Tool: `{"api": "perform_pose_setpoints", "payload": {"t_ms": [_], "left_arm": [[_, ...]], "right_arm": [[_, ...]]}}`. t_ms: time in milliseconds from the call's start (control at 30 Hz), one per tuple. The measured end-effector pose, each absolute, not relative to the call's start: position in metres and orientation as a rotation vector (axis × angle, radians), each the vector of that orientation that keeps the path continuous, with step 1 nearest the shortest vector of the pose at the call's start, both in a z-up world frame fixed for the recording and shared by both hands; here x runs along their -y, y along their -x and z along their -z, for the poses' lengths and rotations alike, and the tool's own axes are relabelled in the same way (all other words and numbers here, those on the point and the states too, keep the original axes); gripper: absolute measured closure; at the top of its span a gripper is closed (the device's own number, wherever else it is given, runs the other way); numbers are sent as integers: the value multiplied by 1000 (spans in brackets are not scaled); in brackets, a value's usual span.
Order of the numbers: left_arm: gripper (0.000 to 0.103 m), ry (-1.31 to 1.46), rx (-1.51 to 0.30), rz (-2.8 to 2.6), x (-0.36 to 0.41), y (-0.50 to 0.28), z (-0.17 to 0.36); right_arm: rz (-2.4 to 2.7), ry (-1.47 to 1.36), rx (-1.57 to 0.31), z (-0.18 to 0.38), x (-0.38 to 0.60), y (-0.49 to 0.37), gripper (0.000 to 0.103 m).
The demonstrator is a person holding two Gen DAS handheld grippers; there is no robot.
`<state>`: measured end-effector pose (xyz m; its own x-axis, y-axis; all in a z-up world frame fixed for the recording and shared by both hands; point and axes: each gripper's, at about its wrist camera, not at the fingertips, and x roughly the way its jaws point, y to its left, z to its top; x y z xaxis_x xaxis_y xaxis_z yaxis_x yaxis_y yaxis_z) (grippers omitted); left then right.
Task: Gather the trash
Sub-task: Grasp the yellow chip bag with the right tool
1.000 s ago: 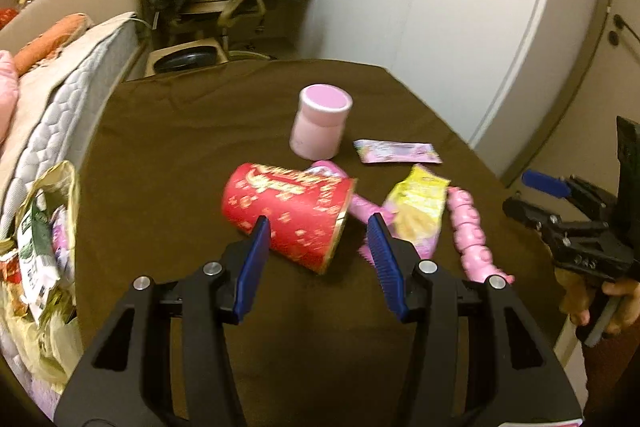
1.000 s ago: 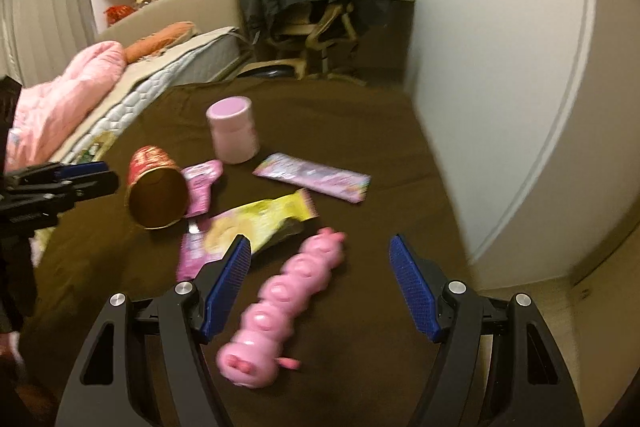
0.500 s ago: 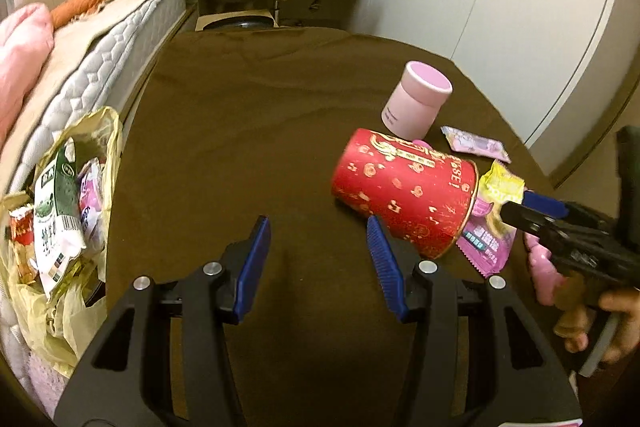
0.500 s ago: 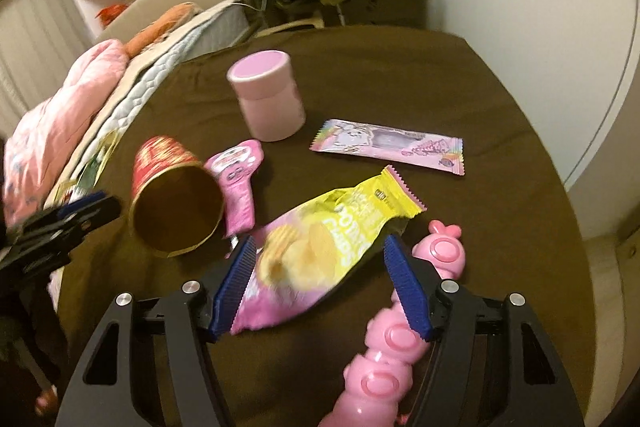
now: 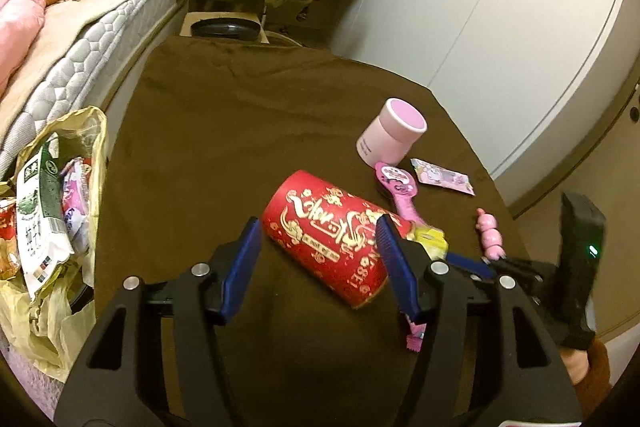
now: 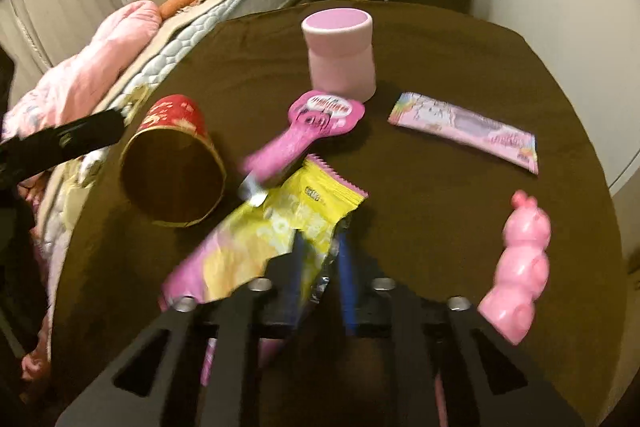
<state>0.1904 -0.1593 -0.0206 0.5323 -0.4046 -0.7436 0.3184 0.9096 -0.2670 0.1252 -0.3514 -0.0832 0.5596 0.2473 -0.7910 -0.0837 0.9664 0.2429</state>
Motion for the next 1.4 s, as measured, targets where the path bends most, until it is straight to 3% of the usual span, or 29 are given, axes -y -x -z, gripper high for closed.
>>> {"api": "perform_pose_setpoints", "payload": {"t_ms": [200, 267, 300, 333, 367, 667, 700, 767, 800, 833, 867, 1400], "left_arm": [[46, 168, -964, 363, 154, -201, 35], [46, 155, -974, 346, 155, -203, 40], [46, 144, -978, 336, 156, -203, 42], [46, 137, -982, 335, 156, -203, 43], [46, 138, -984, 340, 155, -203, 44], [46, 177, -965, 356, 135, -199, 36], [46, 179, -959, 361, 134, -199, 34], [46, 175, -947, 375, 136, -199, 28], [45, 167, -940, 384, 139, -199, 26], [45, 155, -932, 393, 143, -198, 24], [44, 141, -924, 400, 147, -197, 22], [44, -363, -770, 371, 258, -192, 35]], "right_arm": [[-164, -220, -890, 70, 361, -94, 94], [-143, -272, -873, 69, 366, -90, 89], [-138, -306, -874, 70, 367, -88, 82], [-153, -331, -868, 71, 367, -88, 60], [-179, -365, -850, 71, 366, -87, 44], [-185, -247, -912, 83, 320, -107, 42], [-197, -257, -904, 84, 320, -108, 44], [-228, -280, -899, 84, 322, -107, 72], [-231, -291, -897, 82, 326, -104, 76], [-221, -279, -897, 81, 329, -104, 95], [-212, -265, -891, 78, 335, -102, 101], [-63, -305, -777, 42, 416, -64, 101]]}}
